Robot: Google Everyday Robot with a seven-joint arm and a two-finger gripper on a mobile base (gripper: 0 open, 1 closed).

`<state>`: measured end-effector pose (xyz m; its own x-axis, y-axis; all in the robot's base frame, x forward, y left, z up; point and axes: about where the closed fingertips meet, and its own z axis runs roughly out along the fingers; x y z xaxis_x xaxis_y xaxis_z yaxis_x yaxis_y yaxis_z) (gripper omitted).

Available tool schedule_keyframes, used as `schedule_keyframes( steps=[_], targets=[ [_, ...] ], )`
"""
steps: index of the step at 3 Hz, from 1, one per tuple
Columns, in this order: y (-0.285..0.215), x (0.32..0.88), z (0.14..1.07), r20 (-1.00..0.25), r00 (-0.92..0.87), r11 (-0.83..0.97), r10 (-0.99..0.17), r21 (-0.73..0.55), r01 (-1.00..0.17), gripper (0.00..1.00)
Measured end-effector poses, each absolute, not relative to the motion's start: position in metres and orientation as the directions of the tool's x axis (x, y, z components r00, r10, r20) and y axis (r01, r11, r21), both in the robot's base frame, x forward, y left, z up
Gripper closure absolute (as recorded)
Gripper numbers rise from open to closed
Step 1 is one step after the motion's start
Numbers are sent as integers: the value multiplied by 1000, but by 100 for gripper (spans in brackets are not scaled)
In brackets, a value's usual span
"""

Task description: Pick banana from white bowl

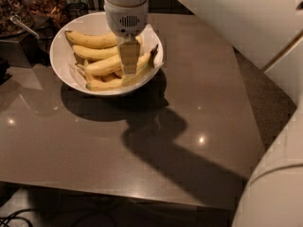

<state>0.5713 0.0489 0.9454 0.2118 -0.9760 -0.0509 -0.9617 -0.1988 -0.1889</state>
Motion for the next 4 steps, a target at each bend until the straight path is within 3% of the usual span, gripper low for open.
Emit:
schedule_keyframes(
  steps=[2,3,4],
  targets=[
    [54,571,928,-79,204,-192,-976,-134,-972,74],
    [56,570,922,-80,207,-197,-975,-118,-973,72],
    [58,567,916,-81,216,-207,-973,-98,-973,61]
  ],
)
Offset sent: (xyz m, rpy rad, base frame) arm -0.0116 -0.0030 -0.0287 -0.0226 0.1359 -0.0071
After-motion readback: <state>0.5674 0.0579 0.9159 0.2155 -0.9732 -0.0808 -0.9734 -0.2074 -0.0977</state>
